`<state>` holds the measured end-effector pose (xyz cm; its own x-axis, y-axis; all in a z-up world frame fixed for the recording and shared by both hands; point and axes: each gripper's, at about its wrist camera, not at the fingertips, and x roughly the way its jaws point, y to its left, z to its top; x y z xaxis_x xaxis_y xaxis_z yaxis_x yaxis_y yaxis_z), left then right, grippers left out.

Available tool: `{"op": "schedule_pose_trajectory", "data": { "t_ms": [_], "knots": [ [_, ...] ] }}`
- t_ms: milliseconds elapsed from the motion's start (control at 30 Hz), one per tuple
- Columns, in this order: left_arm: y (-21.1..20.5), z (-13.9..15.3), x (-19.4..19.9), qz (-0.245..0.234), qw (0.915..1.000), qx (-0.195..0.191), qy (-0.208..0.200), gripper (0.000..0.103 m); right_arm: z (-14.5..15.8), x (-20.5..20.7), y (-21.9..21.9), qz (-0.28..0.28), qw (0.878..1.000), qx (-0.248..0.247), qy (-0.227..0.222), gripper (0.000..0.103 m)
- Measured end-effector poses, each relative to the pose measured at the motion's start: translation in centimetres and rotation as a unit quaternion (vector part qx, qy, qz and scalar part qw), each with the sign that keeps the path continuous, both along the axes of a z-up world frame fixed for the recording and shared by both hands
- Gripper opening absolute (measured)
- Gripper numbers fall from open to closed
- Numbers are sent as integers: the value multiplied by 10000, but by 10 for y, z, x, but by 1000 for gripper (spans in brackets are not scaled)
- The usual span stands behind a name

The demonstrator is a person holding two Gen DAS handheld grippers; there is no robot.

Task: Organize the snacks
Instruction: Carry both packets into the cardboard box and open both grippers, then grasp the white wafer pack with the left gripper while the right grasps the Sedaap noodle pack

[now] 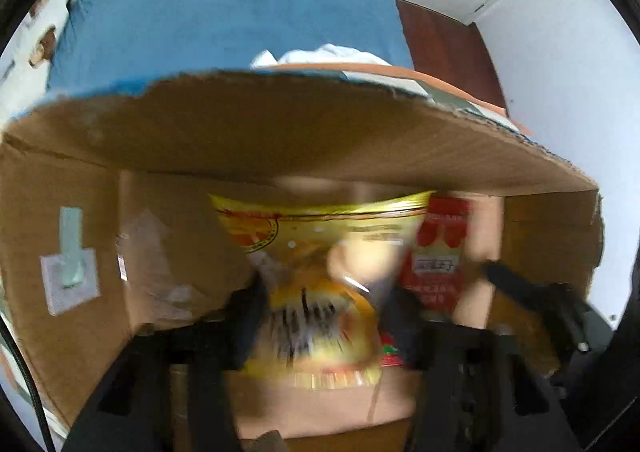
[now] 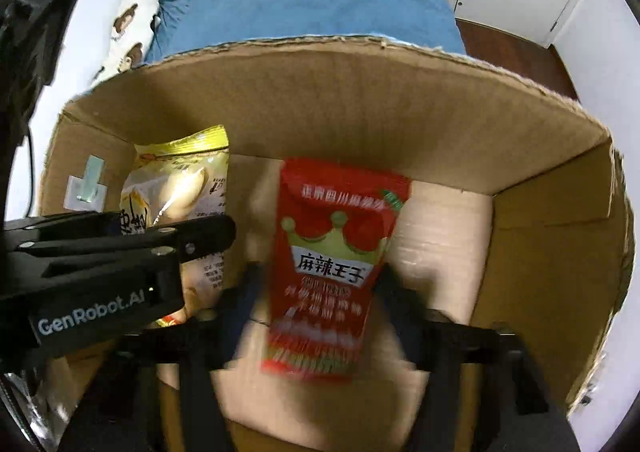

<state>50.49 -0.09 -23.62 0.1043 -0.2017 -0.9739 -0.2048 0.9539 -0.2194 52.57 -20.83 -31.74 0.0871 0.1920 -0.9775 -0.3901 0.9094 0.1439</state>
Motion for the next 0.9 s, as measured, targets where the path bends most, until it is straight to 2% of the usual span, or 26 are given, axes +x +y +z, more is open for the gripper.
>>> {"op": "schedule_pose_trajectory", "data": {
  "t_ms": [33, 67, 167, 367, 667, 900],
  "knots": [
    [0, 2, -1, -33, 10000, 60, -64, 91, -1, 2, 1, -17, 10000, 1, 15, 92],
    [-1, 4, -3, -43, 9998, 150, -107, 92, 2, 1, 1, -28, 9999, 78, 76, 92],
    [0, 8, -8, -28, 9997, 117, -198, 92, 7, 0, -5, -116, 9998, 83, 123, 92],
    [2, 36, -27, 81, 9980, 218, -591, 92, 38, -28, -28, -391, 9987, 292, 118, 92],
    [1, 91, -81, 139, 9881, 542, -1430, 92, 93, -79, -48, -842, 9938, 519, -505, 92],
    [-3, 125, -126, 174, 9815, 632, -1798, 92, 143, -124, -53, -1084, 9868, 867, -831, 92]
  ]
}}
